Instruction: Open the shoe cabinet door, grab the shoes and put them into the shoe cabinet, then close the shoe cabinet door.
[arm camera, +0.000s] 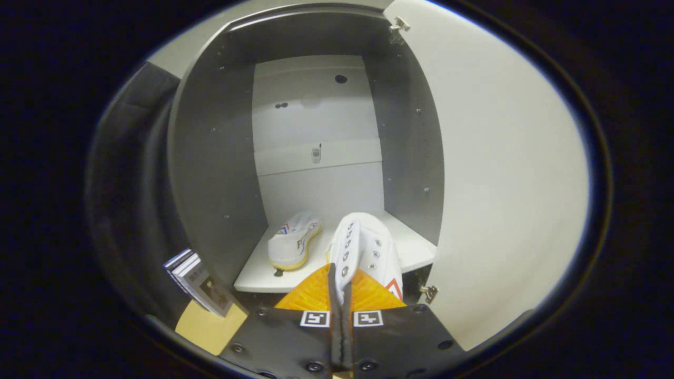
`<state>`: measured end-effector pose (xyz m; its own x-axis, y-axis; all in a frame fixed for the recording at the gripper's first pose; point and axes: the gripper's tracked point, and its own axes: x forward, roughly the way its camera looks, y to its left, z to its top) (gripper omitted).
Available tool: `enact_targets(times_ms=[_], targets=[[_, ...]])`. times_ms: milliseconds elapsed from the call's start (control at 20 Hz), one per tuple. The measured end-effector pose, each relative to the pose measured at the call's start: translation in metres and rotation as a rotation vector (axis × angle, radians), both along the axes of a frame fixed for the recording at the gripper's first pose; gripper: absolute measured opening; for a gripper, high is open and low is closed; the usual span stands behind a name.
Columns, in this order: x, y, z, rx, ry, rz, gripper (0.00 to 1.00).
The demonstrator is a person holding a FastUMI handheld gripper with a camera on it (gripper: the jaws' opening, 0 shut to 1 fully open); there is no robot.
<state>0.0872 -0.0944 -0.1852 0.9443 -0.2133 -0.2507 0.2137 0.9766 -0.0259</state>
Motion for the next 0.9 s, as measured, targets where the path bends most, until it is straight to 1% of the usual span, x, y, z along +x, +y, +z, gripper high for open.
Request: enact_targets(times_ms=[250,450,650,900], targets=[[0.066,-0.02,-0.001,-0.003,0.027,0.01,0.02],[0.107,-0.03,-0.008,-0.014,0.064,0.028,0.02],[0.137,-0.039,-0.02,-0.02,0.096,0.04,0.02],[0.171,-0.037,-0.04,-0.024,0.14,0.088,0.02]])
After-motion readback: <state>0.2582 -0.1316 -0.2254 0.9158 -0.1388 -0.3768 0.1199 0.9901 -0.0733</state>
